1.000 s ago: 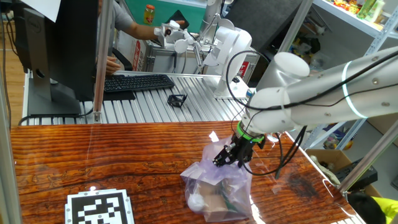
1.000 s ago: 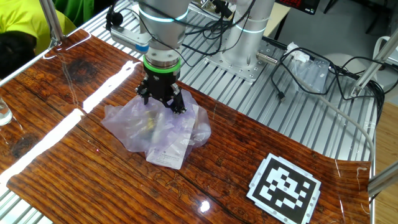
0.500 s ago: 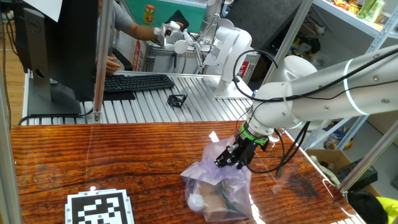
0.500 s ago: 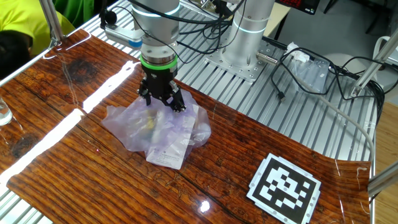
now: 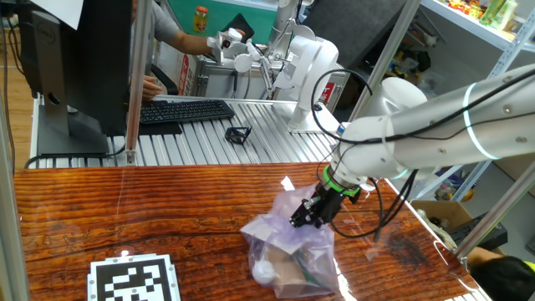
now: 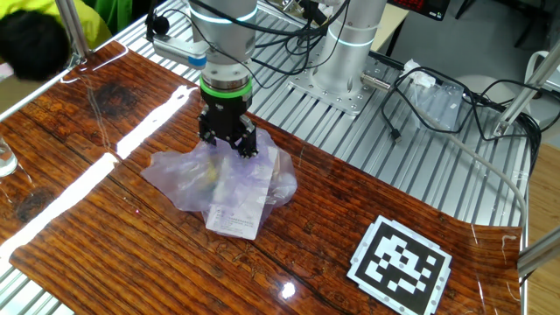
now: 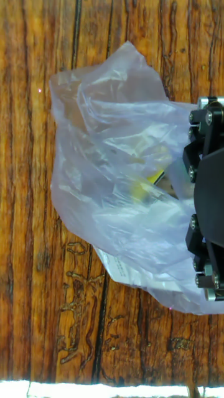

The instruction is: Pick up a bag of things

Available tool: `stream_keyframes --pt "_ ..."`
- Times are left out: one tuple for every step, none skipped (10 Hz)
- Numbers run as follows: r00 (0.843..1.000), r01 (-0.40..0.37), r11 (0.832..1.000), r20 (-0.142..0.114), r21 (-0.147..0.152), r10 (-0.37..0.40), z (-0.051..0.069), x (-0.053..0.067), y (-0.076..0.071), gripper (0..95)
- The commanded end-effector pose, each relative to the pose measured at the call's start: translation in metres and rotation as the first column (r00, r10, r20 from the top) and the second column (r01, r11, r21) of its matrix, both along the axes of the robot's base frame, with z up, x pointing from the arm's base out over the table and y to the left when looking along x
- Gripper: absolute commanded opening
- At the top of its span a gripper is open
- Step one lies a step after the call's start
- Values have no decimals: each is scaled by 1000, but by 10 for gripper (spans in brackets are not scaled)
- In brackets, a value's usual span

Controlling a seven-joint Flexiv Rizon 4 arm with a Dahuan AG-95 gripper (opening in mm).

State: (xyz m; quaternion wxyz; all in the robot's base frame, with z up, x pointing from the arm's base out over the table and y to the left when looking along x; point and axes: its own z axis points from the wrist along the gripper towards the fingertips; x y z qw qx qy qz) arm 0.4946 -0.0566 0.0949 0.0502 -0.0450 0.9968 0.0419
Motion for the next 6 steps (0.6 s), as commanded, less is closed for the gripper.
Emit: stream_keyframes --pt "1000 -1 1000 1 1 1 -1 2 0 0" --pt "1000 -2 1000 1 0 2 -1 2 0 0" --pt "1000 -1 1000 2 0 1 -1 2 0 0" --pt "1000 -2 1000 2 0 2 -1 2 0 0" --pt "1000 -4 1000 2 0 4 -1 2 0 0" --pt "1000 -5 1000 2 -1 5 -1 2 0 0"
